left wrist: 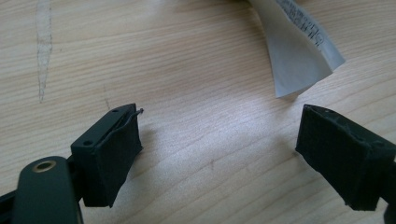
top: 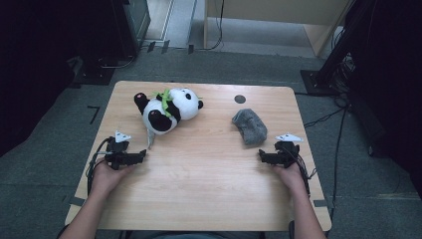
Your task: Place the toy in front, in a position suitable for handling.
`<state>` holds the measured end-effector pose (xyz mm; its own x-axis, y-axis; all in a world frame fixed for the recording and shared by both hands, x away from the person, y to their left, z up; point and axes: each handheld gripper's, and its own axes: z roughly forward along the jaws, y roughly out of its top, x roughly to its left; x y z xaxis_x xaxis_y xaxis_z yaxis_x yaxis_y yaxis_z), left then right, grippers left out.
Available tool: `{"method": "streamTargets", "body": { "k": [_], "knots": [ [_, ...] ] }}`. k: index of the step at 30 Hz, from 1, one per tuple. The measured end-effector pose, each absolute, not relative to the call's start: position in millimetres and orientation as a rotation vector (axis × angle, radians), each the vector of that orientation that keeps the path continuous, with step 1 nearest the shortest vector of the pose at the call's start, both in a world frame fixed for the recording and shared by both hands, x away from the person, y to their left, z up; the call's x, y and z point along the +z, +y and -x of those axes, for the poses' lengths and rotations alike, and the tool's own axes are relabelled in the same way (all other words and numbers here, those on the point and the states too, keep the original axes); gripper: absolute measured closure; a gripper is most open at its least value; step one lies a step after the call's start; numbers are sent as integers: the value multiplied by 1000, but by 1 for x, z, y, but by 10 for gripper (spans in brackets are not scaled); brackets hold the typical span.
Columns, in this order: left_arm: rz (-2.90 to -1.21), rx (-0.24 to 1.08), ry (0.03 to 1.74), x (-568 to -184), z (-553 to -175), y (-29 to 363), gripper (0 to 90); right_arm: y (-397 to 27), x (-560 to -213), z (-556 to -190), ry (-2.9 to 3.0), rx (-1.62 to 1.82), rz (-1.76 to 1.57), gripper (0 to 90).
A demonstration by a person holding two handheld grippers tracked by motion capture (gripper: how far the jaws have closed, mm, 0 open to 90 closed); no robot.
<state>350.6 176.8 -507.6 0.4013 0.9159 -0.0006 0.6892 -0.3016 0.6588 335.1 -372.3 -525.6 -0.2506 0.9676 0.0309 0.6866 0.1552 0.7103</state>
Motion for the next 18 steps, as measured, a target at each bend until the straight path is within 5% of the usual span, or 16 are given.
{"method": "streamTargets", "body": {
  "k": [4,18],
  "knots": [
    [-2073,387,1329,-501,-354,181,188,-372,-526,-335,2004,864,-1571,0],
    [-2063,430,1301,-481,-358,185,251,-372,-526,-335,2004,864,-1570,0]
  ]
}}
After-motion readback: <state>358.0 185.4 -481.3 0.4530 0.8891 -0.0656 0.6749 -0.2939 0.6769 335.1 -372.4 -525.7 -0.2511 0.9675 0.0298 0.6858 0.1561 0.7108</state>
